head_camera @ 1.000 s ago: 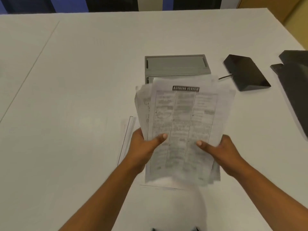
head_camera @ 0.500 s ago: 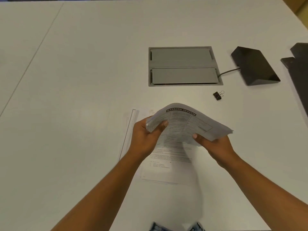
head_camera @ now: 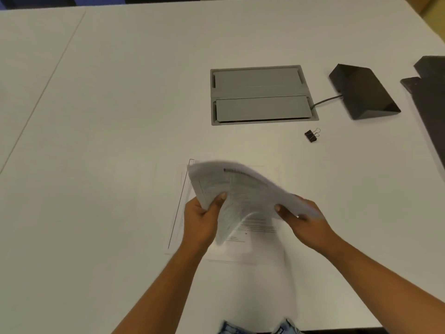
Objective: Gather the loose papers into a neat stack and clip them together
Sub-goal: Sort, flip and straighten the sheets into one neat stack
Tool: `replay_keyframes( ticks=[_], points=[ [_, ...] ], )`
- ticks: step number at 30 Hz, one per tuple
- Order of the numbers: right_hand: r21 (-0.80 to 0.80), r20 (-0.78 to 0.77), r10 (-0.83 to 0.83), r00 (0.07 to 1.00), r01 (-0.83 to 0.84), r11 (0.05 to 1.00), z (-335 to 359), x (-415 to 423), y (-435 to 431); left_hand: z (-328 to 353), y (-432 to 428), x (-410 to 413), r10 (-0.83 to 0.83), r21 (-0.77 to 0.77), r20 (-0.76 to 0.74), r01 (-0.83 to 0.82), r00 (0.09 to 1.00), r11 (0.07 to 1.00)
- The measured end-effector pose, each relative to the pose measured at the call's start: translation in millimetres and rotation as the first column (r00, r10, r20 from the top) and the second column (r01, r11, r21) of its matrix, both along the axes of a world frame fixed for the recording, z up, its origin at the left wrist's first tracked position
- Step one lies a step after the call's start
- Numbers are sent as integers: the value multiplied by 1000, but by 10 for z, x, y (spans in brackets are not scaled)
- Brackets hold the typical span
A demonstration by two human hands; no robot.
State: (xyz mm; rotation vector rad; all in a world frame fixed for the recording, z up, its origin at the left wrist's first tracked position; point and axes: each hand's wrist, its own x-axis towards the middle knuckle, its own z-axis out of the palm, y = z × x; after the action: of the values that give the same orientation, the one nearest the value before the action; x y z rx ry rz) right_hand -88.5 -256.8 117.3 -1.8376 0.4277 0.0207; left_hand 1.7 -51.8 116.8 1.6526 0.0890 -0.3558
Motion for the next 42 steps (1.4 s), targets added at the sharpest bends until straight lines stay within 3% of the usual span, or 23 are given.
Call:
replay_keyframes(
  ticks=[4,8,10,13,17,19,21,23,26,30,34,38,42],
  points=[
    [213,-22,-128,991,130,968,28,-10,-28,155,102,-19,-68,-122,-98,56,993,991],
    [459,-71,-236,969,241,855,101,-6,-2,169,232,-86,-255,-114,-266,232,930,966],
    [494,-112,-255,960,277,824,87,-27,29,159,291,-124,-322,-121,-298,299,899,947],
    [519,-130,-247,960,278,808,50,-57,74,147,357,-168,-357,-85,-283,347,890,934],
    [582,-181,-102,978,190,791,52,-62,116,157,449,-181,-245,-33,-278,245,929,969],
    [555,-269,-83,959,226,801,-20,-50,103,177,548,-167,-202,-49,-270,196,941,979],
    [482,-379,-169,910,350,803,-187,-32,95,193,689,-158,-159,-63,-268,147,950,987],
    [202,-453,-322,831,448,871,-403,-27,127,206,842,-152,-109,-50,-271,100,956,994],
    [-295,-496,-410,766,296,909,-680,-59,252,168,1087,-173,-43,-20,-271,39,962,999],
    [-507,-509,-461,727,180,843,-785,20,500,130,1384,-204,46,22,-256,-42,966,999],
    [-579,-518,-419,746,56,814,-889,107,671,102,1581,-226,120,51,-243,-111,963,992],
    [-378,-519,-467,716,299,876,-937,144,574,79,1674,-211,180,55,-233,-171,956,984],
    [-357,-488,-477,730,331,873,-958,67,443,50,1724,-200,222,61,-237,-214,946,975]
  ],
)
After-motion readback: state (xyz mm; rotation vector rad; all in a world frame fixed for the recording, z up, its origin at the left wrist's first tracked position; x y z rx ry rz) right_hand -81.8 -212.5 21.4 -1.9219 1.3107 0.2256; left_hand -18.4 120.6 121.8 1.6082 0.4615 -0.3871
